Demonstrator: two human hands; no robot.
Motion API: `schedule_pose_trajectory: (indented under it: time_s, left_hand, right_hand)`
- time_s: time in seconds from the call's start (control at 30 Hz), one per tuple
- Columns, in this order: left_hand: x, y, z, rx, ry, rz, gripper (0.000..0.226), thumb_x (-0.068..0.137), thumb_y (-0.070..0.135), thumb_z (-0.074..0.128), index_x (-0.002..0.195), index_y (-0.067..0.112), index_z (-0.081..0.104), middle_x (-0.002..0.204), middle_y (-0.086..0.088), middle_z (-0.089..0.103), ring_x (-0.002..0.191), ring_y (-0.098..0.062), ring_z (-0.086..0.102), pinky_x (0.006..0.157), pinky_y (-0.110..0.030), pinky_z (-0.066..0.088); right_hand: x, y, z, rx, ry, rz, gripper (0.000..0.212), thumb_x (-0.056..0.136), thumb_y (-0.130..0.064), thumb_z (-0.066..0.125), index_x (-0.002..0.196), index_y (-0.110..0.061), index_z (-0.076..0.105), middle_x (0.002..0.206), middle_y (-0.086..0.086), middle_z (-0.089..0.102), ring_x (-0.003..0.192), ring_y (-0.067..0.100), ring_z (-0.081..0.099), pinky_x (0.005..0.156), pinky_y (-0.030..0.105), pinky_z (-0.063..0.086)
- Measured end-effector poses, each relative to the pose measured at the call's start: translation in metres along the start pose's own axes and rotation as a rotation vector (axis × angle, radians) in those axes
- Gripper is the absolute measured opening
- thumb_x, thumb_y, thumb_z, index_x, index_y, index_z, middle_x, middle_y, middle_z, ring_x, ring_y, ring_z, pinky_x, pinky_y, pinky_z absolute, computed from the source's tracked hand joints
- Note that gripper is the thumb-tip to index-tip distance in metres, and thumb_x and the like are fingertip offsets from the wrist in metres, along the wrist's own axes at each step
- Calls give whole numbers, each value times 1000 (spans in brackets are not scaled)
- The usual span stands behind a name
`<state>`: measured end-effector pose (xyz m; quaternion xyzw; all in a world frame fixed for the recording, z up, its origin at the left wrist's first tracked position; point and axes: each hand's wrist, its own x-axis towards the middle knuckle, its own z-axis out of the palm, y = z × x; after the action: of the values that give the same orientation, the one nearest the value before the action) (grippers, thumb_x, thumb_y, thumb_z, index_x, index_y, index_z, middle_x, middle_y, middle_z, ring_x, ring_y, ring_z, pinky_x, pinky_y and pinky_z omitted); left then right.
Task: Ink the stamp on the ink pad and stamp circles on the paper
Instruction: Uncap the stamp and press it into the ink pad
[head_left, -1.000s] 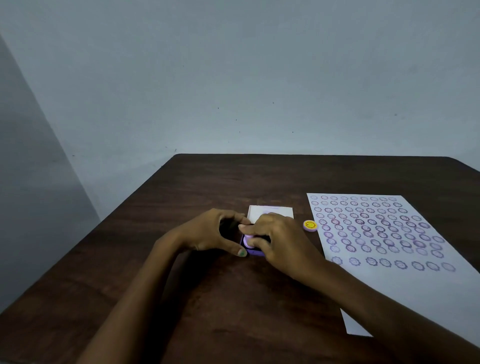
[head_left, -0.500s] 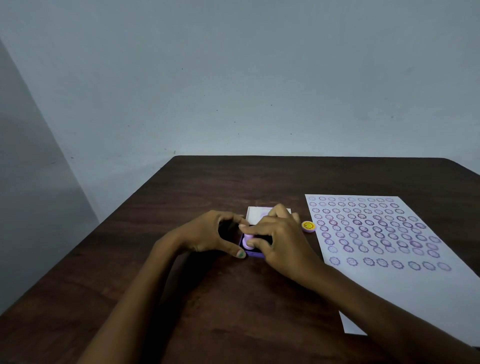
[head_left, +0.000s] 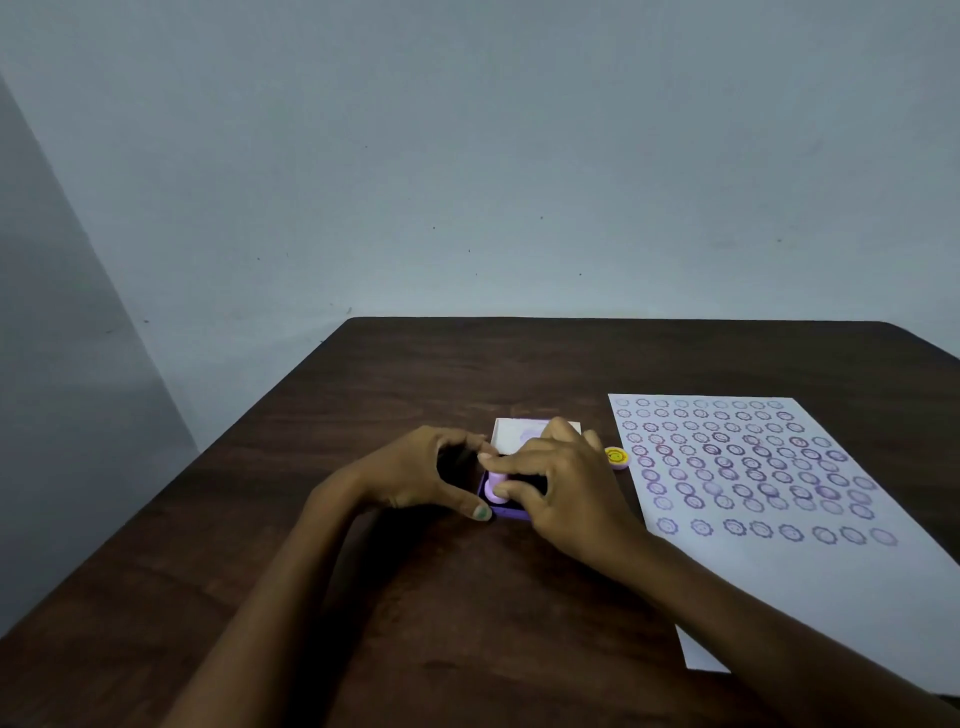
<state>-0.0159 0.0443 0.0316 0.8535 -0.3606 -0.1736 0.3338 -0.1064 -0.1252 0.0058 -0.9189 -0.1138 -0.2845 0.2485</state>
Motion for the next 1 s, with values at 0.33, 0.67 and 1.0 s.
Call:
schedule_pose_trajectory:
  time_s: [0.33,0.67,1.0]
  left_hand:
    - [0,0,0,10,-7,-4,55,66,23,85,116,28,63,118,15,65,109,4,57,92,-11,43]
    - [-3,5,-1,6,-22,-14,51,66,19,85,110,33,62,115,23,60,102,13,55,81,1,39]
    - [-3,8,-4,22,-75,-63,54,67,28,84,110,44,56,115,28,55,110,5,52,84,-8,41]
  right_hand:
    - [-4,-4,3,-100,52,-15,25,77,-27,63,100,-31,71,76,-6,74,79,19,53,68,31,30]
    - [-6,-16,-3,-140,13,-10,22,79,-21,62,99,-25,71,81,2,73,87,21,53,71,31,31]
    - [-15,-13,-49,1398,97,839,19,88,-11,56,103,-8,66,87,8,71,79,15,64,70,22,54]
